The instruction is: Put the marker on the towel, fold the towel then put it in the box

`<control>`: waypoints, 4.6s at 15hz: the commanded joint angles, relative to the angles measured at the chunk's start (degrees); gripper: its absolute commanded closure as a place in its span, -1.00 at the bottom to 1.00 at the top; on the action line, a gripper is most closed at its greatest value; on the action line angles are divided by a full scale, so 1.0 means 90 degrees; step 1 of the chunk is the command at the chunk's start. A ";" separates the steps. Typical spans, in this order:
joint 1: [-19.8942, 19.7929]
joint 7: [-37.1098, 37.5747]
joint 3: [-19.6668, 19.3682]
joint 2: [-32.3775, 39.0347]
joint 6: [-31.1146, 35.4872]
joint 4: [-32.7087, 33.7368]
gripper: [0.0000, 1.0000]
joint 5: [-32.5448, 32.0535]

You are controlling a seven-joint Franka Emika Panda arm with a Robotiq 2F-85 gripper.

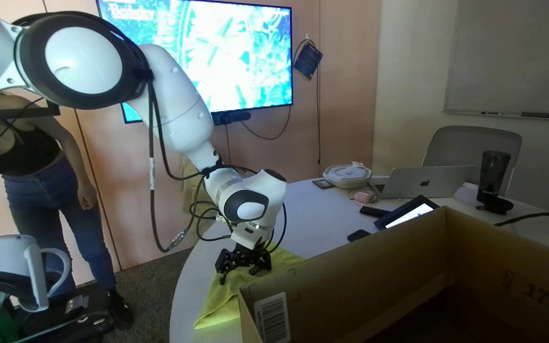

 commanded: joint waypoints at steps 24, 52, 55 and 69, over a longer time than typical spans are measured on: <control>0.0168 -0.0631 0.0223 -0.1328 -0.0318 -0.0390 -1.00 -0.0693; 0.0449 -0.7433 0.0498 0.0835 -0.1092 0.2792 -1.00 -0.0981; 0.0407 -0.7377 0.0601 0.0406 -0.0975 0.2219 -1.00 -0.1058; 0.0748 -0.7153 0.0336 -0.0923 -0.0151 -0.0069 -1.00 -0.0899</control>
